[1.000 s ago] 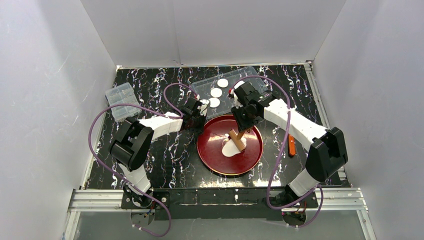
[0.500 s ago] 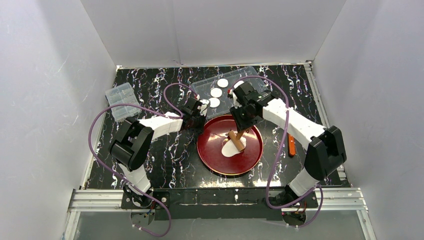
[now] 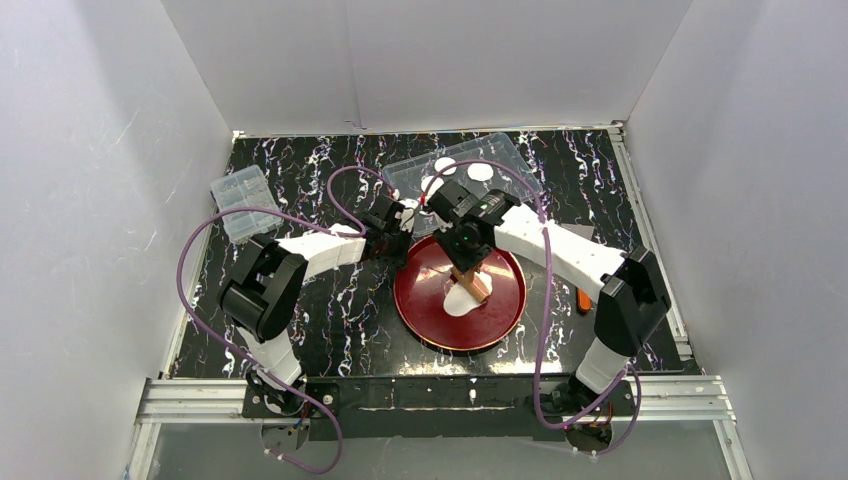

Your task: Roll out the dumpling wrappers from the dough

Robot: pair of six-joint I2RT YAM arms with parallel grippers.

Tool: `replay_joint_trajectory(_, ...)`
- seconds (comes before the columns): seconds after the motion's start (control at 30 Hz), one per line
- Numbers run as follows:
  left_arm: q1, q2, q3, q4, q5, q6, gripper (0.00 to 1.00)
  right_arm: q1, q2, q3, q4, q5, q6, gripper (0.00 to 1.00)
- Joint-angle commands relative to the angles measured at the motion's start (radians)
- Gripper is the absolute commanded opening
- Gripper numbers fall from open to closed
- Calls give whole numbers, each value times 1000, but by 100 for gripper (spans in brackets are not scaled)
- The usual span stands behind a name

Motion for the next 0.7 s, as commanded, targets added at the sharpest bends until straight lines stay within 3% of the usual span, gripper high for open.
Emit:
replay_joint_trajectory(0.0, -1, 19, -29, -81, -100, 48, 0, 59, 116, -36, -9, -97, 65, 1)
replay_joint_trajectory(0.3, -1, 21, -28, -82, -99, 48, 0, 75, 89, 23, -44, -24, 69, 1)
replay_joint_trajectory(0.67, -1, 17, -30, -82, -100, 49, 0, 50, 26, 229, -166, 104, 19, 1)
